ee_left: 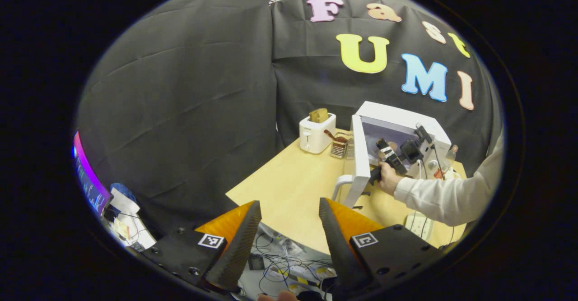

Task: Open the microwave oven with the left hand, put the food in, and close the microwave oven.

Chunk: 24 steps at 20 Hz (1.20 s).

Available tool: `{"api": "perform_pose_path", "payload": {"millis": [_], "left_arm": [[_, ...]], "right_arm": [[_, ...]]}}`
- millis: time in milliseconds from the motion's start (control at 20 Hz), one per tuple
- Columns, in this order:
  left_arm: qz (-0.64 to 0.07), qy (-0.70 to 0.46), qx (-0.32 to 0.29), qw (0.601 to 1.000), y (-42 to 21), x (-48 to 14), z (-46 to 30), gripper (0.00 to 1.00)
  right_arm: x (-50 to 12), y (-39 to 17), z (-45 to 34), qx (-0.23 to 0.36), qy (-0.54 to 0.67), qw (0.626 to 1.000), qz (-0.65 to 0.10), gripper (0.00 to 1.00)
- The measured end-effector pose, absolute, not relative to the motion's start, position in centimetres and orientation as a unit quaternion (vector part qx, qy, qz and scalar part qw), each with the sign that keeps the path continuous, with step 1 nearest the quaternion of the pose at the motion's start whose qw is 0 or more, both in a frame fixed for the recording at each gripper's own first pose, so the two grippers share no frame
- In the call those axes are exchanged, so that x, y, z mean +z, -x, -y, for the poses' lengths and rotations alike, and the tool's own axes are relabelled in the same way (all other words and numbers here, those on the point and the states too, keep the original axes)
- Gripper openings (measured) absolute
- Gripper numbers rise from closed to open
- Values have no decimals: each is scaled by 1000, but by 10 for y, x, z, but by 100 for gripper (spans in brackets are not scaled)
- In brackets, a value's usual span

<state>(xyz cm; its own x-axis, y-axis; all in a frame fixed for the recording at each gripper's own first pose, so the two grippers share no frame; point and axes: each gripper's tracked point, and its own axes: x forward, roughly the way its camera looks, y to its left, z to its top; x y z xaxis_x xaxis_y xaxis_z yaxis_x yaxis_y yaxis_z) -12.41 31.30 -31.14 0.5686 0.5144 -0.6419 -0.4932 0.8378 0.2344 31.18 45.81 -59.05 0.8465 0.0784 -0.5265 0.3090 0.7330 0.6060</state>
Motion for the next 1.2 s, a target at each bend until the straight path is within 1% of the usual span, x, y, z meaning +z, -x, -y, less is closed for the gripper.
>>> {"api": "perform_pose_path", "payload": {"millis": [50,100,150,250,350,500,600,700,900,1000,1050,1200], "left_arm": [[-362,-15,285,887,127,-307,-312,86],[-359,-17,287,888,128,-305,-313,86],[-355,-18,289,889,132,-303,-315,89],[-344,-16,291,893,135,-295,-314,86],[-332,-11,291,897,142,-291,-313,86],[-305,-4,288,908,155,-276,-315,87],[-287,0,284,915,168,-264,-316,87],[-270,4,278,922,184,-251,-318,88],[-233,13,251,939,213,-232,-322,89],[-216,19,231,948,218,-231,-323,85],[-209,24,221,952,220,-232,-322,86],[-197,35,204,958,222,-229,-326,86]], "right_arm": [[-589,-310,-461,-61,-362,889,-275,93],[-588,-307,-462,-57,-363,886,-282,98],[-588,-303,-462,-55,-361,884,-292,98],[-586,-293,-464,-44,-354,882,-309,98],[-579,-281,-463,-29,-344,881,-324,98],[-550,-265,-455,-8,-311,896,-315,98],[-534,-247,-456,12,-300,897,-323,98],[-519,-217,-455,31,-280,895,-345,98],[-478,-148,-441,79,-211,911,-346,98],[-459,-111,-431,107,-175,915,-348,98],[-450,-92,-427,124,-166,913,-352,98],[-424,-46,-404,148,-154,911,-354,98]]}}
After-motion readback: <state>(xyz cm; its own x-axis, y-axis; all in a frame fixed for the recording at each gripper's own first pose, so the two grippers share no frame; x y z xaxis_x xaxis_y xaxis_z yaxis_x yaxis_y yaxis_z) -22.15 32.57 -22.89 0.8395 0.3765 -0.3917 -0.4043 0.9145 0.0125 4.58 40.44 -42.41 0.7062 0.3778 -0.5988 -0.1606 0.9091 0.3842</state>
